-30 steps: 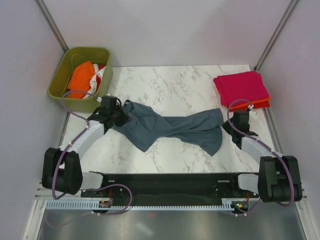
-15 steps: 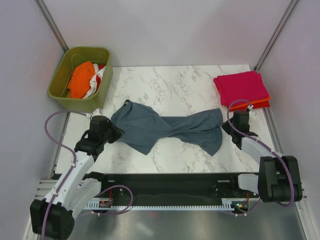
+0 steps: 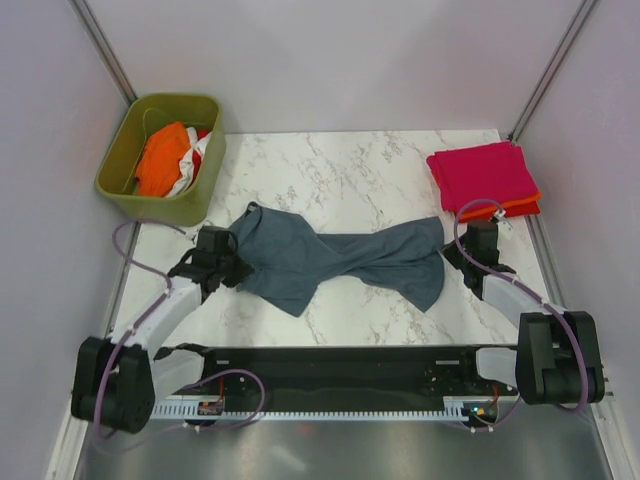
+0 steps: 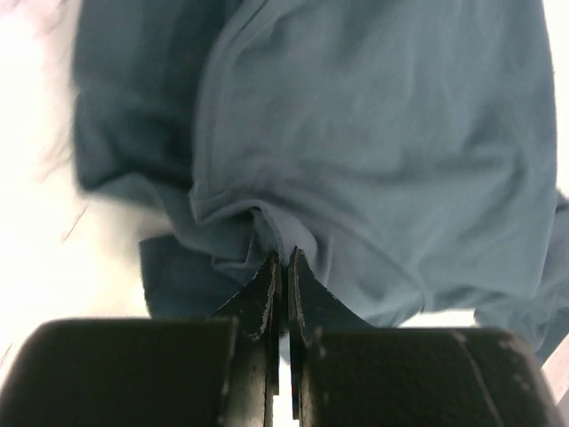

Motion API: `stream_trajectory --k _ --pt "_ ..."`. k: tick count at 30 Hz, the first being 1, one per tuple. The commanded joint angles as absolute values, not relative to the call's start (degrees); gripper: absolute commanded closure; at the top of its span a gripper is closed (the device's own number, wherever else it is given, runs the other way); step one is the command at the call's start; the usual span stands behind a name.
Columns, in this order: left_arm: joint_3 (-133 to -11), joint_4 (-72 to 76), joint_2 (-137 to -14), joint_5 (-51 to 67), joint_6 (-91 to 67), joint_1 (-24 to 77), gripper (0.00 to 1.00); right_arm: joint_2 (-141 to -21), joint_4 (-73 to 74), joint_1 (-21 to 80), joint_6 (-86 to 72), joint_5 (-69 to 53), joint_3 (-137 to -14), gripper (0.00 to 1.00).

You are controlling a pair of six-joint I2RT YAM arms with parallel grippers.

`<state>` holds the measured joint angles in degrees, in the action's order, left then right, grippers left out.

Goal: Fold and stack the t-shirts
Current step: Flatten the tshirt out

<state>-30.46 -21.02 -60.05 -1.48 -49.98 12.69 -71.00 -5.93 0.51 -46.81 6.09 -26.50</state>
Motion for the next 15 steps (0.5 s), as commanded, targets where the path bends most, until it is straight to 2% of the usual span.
stream_trajectory --k 1,6,10,12,15 --pt "-35.85 -9.42 -66.69 -3.77 -49.05 12.75 0.98 -70.40 -7.82 0.35 -47.02 6.77 -25.66 1.00" --pt "-43.06 -3.35 -80.23 -5.54 -46.23 12.75 0.98 -70.49 -7.74 0.35 -46.93 7.21 -25.58 1.00" --pt "-47.72 -2.03 -87.70 -2.57 -43.00 12.74 0.96 -71.01 -7.73 0.26 -46.85 7.21 -25.66 1.00" --pt "-50.26 -2.54 -90.51 -0.89 -41.40 12.75 0.87 -71.10 -7.74 0.35 -46.76 7.21 -25.58 1.00" --pt "-51.07 -4.48 -89.83 -0.61 -39.64 12.74 0.56 -71.02 -7.73 0.35 -46.67 7.47 -25.49 1.00"
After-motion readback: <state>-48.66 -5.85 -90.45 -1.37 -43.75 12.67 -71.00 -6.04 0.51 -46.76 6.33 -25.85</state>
